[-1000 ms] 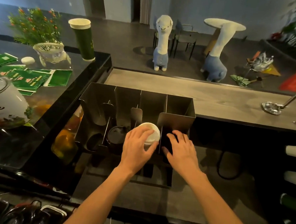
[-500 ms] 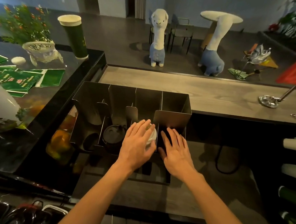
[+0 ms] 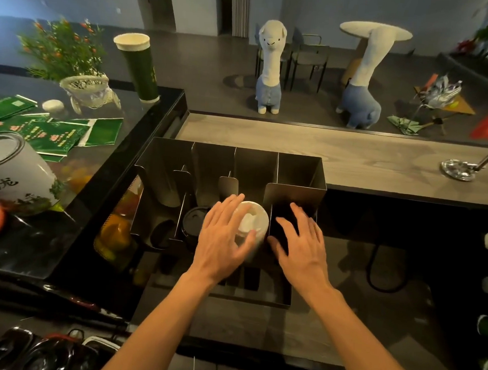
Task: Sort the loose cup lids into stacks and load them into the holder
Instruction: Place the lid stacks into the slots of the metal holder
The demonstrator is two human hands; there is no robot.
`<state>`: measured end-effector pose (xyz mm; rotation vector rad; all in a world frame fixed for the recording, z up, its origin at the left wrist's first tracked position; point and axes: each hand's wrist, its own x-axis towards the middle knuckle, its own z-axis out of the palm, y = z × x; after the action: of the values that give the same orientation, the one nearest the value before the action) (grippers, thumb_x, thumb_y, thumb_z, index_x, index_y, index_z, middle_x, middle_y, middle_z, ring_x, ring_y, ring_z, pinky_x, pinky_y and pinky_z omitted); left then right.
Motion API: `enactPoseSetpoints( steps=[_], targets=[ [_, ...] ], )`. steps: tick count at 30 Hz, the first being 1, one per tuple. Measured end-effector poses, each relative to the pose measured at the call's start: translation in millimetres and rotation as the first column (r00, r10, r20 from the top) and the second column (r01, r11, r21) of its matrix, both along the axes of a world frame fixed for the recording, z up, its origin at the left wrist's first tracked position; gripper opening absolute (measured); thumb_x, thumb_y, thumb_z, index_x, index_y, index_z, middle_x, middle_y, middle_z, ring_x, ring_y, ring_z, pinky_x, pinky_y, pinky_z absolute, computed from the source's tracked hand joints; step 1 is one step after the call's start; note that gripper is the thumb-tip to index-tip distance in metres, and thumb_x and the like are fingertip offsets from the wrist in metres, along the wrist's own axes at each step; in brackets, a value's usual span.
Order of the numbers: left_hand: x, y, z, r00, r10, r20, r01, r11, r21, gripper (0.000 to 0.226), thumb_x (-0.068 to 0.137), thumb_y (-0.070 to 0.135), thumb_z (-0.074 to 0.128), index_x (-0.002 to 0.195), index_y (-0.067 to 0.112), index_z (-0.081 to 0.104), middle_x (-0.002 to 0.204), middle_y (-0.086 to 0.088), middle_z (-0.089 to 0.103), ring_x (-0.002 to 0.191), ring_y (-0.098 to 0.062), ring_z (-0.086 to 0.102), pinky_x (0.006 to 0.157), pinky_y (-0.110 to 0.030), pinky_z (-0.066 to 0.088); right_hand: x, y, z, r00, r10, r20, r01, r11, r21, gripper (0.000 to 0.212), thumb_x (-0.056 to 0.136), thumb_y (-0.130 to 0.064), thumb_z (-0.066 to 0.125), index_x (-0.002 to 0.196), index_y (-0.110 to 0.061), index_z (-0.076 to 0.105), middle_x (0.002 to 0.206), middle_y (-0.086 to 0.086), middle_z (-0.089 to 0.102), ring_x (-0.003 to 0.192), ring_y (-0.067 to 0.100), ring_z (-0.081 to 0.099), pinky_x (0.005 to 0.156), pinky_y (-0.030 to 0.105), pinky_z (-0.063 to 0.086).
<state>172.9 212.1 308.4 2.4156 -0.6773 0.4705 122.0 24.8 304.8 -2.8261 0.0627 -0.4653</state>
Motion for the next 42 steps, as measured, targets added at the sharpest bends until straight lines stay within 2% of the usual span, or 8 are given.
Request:
enactPoseSetpoints(
  steps=[4,8,17,25,28,34,38,42],
  targets=[
    [5,34,1,0.965,0.222,-0.138,-0.235,0.968,-0.086,0.053,0.101,0.042,0.041,0.146,0.016,0.051,0.151,-0.003,0.051,0.142,-0.018,0.043,0.119,-0.035,0.027,5,29,10,0.98,0.118,0.163,-0.138,0.984,0.116,0.043,0.098,-0.041,0.057,0.136,-0.022,0.054,0.15,0.003,0.043,0.138,0.021,0.039,0.113,0.034,0.028],
    [12,42,-10,0.958,0.214,-0.189,-0.135,0.924,0.359,0.058,0.108,0.038,0.036,0.161,0.019,0.02,0.17,-0.006,0.014,0.157,-0.022,0.006,0.125,-0.037,0.005,18,60,6,0.961,0.276,0.032,-0.277,0.961,0.015,0.061,0.096,-0.045,0.057,0.149,-0.024,0.035,0.159,0.004,0.029,0.147,0.023,0.023,0.121,0.04,0.02],
    [10,39,-17,0.95,0.27,-0.16,-0.196,0.909,0.369,0.058,0.108,0.044,0.03,0.16,0.021,0.022,0.17,-0.006,0.014,0.157,-0.024,0.002,0.124,-0.039,-0.004,32,60,6,0.966,0.251,-0.06,-0.255,0.962,-0.092,0.062,0.098,-0.046,0.053,0.153,-0.029,0.031,0.162,0.004,0.024,0.151,0.025,0.017,0.12,0.037,0.001],
    [12,37,-21,0.944,0.309,-0.121,-0.241,0.889,0.389,0.057,0.107,0.038,0.036,0.159,0.018,0.028,0.165,-0.01,0.028,0.155,-0.028,0.019,0.125,-0.045,0.015,35,50,14,0.94,0.318,-0.119,-0.323,0.946,-0.022,0.065,0.098,-0.036,0.055,0.155,-0.032,0.024,0.165,-0.001,0.016,0.153,0.02,0.005,0.123,0.039,0.003],
    [13,35,-19,0.935,0.338,-0.109,-0.282,0.892,0.352,0.053,0.105,0.039,0.045,0.154,0.019,0.04,0.159,-0.01,0.04,0.15,-0.03,0.032,0.122,-0.046,0.024,44,38,18,0.912,0.376,-0.165,-0.383,0.924,-0.009,0.066,0.098,-0.039,0.055,0.156,-0.036,0.021,0.165,-0.007,0.01,0.153,0.014,-0.003,0.117,0.03,-0.009],
    [14,34,-22,0.921,0.374,-0.112,-0.321,0.889,0.328,0.052,0.103,0.042,0.05,0.15,0.02,0.046,0.155,-0.009,0.045,0.147,-0.029,0.036,0.12,-0.045,0.029,41,40,9,0.933,0.349,-0.093,-0.35,0.937,-0.003,0.069,0.094,-0.043,0.061,0.153,-0.035,0.029,0.163,-0.004,0.021,0.152,0.018,0.01,0.123,0.041,0.013],
    [8,29,-16,0.925,0.369,-0.091,-0.35,0.921,0.171,0.053,0.104,0.045,0.038,0.148,0.017,0.047,0.157,-0.009,0.042,0.151,-0.026,0.029,0.122,-0.046,0.022,34,37,12,0.929,0.358,-0.099,-0.357,0.934,0.025,0.075,0.093,-0.053,0.059,0.155,-0.035,0.021,0.165,-0.001,0.01,0.153,0.019,0.003,0.123,0.039,0.004],
    [-8,2,-1,0.985,0.168,-0.032,-0.169,0.984,-0.062,0.053,0.102,0.045,0.04,0.147,0.018,0.048,0.155,-0.004,0.044,0.147,-0.019,0.034,0.121,-0.039,0.026,15,12,12,0.977,0.118,0.175,-0.137,0.986,0.097,0.047,0.095,-0.033,0.06,0.139,-0.02,0.051,0.145,0.004,0.046,0.136,0.02,0.038,0.114,0.037,0.032]
  ],
)
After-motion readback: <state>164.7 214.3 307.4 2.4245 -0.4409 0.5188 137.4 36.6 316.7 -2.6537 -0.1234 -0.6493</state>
